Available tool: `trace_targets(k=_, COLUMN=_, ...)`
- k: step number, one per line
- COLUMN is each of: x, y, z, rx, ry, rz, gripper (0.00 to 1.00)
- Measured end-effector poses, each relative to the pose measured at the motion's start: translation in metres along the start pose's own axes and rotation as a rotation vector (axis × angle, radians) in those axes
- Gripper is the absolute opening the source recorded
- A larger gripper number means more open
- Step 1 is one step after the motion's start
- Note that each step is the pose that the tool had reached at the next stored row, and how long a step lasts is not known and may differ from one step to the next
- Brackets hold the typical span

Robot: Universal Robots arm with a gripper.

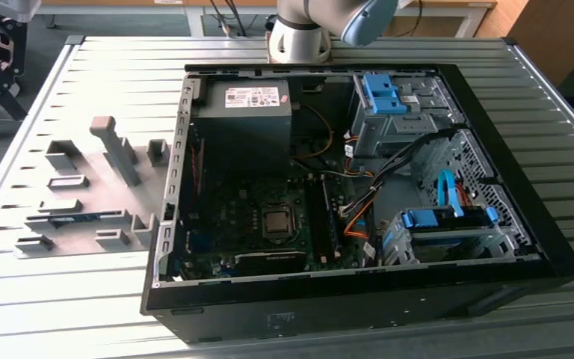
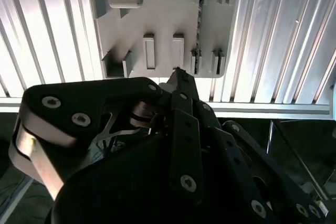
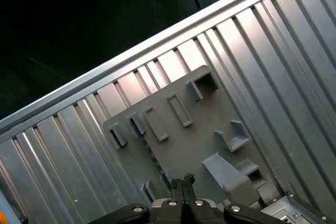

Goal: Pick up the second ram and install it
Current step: 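Pick up the second ram and move it above second insertion slot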

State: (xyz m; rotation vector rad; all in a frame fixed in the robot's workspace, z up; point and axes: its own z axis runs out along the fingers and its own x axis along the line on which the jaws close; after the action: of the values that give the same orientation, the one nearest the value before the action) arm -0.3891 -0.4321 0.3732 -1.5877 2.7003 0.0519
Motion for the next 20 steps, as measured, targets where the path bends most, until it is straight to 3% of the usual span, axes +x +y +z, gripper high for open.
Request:
trace_targets(k=10, x=0.0002, y=-0.0001, z=0.0064, rx=-0.0030, ry=0.0034, rz=-0.163, gripper=0.11)
trace_targets(k=18, x=0.0066, y=0.0087, z=0.0119, rx=0.0028, ry=0.0023, rz=-0.180, gripper=0.11)
trace_targets(k=20, x=0.0069, y=0.0087, z=0.0131, rx=0.0023, ry=0.0028, rz=-0.203, gripper=0.11)
